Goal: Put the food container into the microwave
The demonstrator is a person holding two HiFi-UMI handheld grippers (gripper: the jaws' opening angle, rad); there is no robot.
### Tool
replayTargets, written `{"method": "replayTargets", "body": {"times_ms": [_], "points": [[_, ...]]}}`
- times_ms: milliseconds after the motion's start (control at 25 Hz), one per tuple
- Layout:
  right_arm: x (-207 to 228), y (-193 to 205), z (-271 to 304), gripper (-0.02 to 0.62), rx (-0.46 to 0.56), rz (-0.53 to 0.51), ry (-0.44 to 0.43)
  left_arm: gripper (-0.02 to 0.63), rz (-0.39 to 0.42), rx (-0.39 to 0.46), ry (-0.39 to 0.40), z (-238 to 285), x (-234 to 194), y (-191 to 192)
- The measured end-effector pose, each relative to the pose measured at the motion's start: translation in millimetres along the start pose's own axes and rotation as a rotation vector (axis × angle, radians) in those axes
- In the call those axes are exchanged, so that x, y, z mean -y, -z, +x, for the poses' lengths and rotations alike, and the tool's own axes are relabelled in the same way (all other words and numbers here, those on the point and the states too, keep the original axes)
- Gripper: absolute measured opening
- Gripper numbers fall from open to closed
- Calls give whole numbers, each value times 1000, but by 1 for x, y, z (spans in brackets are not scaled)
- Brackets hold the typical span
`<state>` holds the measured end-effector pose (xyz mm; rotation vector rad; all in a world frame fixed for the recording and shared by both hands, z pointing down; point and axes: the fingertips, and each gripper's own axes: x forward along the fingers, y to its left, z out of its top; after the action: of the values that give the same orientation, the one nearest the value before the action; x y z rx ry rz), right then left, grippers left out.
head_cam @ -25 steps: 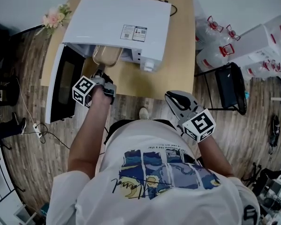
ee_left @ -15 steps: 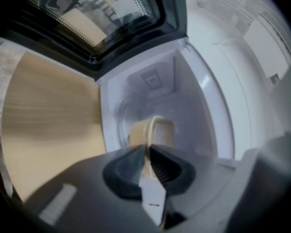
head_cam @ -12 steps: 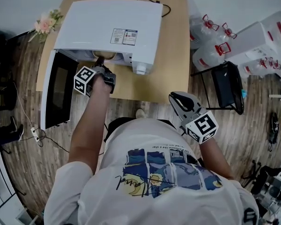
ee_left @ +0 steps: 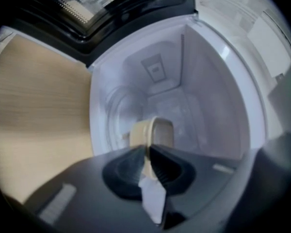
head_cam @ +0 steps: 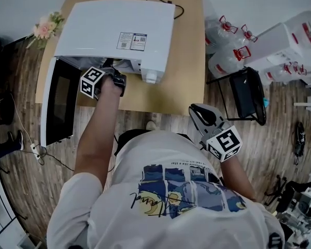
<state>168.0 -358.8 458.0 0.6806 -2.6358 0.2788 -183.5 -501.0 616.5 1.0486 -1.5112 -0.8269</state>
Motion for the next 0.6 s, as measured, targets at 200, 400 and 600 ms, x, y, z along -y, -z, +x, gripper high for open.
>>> {"method": "replayTargets", "body": {"times_ms": [200, 400, 600], "points": [[0, 2, -2, 26, -7, 2, 4, 43, -12, -14, 6, 7, 3, 3], [-3, 1, 2, 26, -7, -1, -9, 57, -14, -34, 21, 11, 5, 6], [-8, -1, 5, 26, -7, -3, -21, 119, -5, -49, 49, 9, 12, 7]]}}
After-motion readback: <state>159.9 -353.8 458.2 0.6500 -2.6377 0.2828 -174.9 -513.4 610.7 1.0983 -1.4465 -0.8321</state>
